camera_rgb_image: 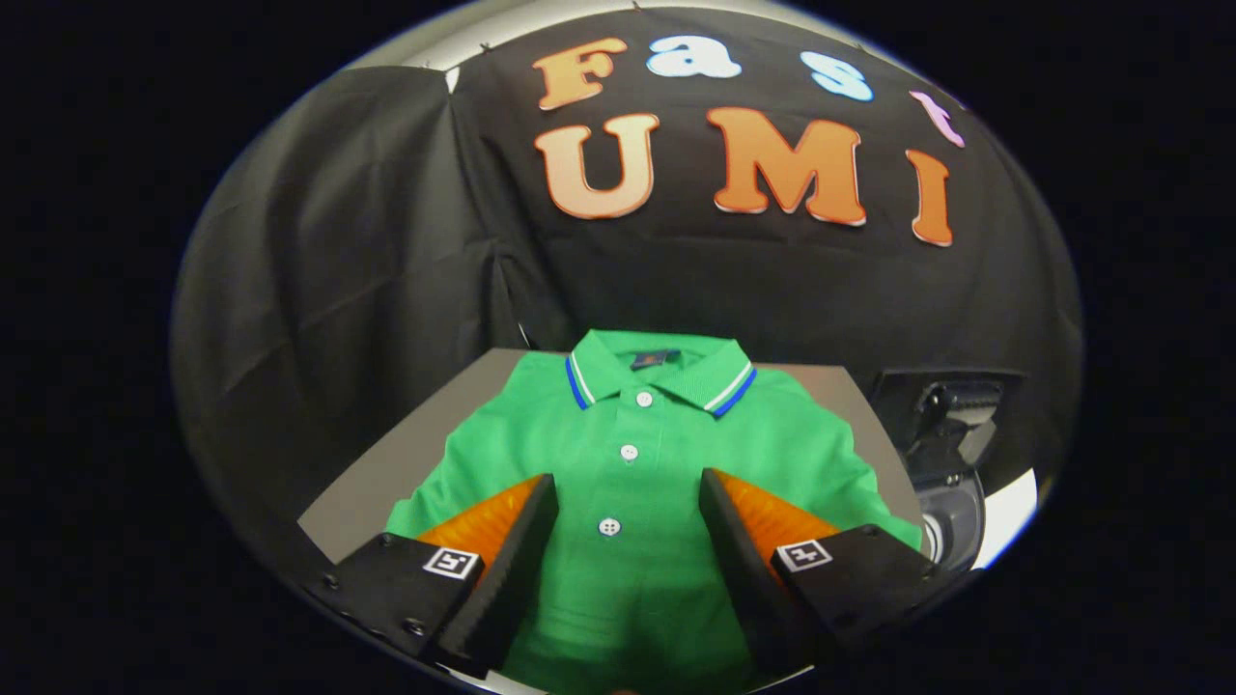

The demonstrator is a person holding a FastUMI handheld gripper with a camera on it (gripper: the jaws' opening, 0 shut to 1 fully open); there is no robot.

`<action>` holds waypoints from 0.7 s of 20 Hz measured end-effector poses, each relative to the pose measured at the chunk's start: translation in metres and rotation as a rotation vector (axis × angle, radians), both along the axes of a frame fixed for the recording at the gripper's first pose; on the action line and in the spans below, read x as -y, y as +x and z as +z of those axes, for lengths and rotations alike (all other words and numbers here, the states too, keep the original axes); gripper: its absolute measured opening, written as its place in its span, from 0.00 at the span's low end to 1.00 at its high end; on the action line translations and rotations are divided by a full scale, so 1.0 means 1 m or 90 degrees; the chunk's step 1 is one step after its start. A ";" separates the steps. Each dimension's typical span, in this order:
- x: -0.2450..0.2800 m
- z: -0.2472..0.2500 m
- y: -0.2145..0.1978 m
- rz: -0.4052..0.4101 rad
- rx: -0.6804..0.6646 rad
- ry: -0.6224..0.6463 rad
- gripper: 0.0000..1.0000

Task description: Put the clothes into the washing machine and then close the washing machine lid.

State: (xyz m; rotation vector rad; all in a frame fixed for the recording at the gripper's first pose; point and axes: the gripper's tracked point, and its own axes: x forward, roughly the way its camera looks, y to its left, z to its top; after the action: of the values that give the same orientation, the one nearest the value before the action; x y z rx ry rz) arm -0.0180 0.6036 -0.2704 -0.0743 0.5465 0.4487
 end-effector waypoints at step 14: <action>0.011 0.002 0.005 0.119 0.004 0.011 0.22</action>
State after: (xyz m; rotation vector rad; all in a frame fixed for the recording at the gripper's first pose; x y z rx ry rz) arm -0.0127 0.5925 -0.2683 -0.1100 0.5318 0.6347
